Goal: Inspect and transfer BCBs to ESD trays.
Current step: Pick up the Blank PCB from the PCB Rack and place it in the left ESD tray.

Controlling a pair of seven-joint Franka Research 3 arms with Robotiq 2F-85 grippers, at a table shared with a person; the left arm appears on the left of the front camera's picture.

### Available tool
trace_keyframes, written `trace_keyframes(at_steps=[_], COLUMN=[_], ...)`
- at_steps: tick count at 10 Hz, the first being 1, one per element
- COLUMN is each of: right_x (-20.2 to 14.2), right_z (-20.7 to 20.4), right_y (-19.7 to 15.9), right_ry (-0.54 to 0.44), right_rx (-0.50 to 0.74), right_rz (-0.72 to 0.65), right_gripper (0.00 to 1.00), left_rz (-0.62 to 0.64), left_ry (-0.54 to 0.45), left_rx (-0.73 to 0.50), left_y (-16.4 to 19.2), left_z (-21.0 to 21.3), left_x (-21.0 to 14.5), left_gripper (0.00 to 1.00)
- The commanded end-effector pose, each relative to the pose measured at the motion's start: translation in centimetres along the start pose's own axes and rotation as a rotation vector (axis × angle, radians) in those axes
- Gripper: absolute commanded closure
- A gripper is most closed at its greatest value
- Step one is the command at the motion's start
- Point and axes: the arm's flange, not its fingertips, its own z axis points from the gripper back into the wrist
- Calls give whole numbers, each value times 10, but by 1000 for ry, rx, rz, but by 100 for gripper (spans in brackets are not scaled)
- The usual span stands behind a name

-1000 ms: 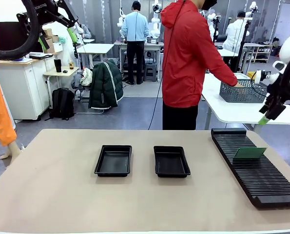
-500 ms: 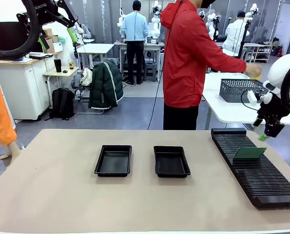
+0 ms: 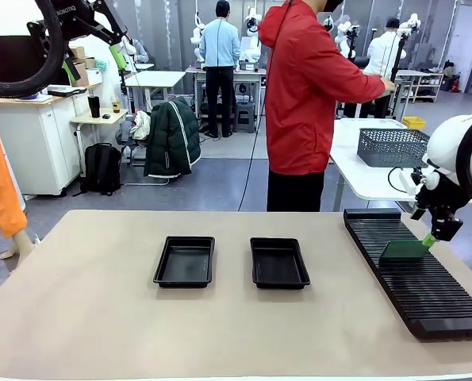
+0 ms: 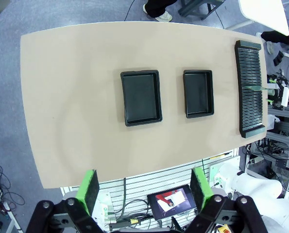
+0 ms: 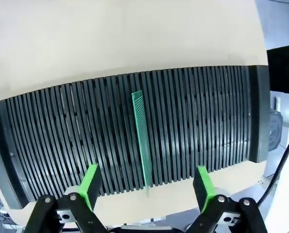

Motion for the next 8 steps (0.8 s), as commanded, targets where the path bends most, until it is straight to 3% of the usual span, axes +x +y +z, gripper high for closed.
trace_keyframes(at_steps=[1, 8], right_x=[-1, 9], right_z=[-13, -44], right_y=[5, 7], right_ry=[36, 74], right_rx=[-19, -11], right_rz=[51, 86], right_gripper=[0, 0], left_rz=[0, 0], left_ry=[0, 0], left_rx=[0, 0], left_y=[0, 0], left_z=[0, 0], left_x=[0, 0], left_gripper=[0, 0])
